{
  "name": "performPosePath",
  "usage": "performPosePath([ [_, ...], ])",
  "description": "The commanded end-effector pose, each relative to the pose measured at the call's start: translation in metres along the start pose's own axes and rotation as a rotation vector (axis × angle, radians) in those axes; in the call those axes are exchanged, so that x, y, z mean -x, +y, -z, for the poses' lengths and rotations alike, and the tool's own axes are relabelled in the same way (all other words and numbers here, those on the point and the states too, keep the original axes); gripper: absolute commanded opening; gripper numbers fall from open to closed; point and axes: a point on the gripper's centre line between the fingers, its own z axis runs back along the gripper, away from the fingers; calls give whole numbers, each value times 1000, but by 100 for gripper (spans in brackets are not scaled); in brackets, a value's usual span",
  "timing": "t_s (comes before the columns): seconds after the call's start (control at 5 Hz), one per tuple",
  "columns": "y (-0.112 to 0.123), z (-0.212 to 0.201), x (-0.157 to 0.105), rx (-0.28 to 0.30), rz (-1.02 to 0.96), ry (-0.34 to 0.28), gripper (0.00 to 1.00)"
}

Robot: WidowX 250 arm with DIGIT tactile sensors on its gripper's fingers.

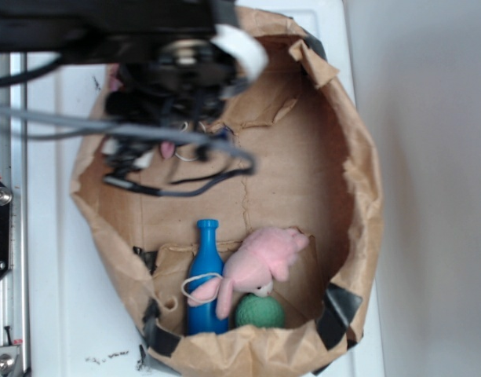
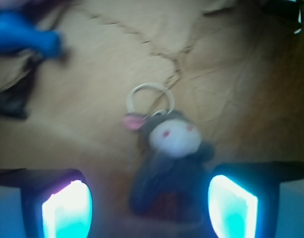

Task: Grab the gray animal.

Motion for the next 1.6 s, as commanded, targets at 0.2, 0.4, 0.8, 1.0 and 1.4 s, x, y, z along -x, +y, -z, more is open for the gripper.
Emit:
performPosePath([
  [0.2,13,34,-19,-63,-54,-7,100],
  [0.4,13,39,-10,-78,-53,0,100],
  [0.8,-1,71,7,-156,-25,81,100],
  [1.0,-6,82,15,-154,7,116,100],
  [1.4,-6,76,19,-125,-38,100,0],
])
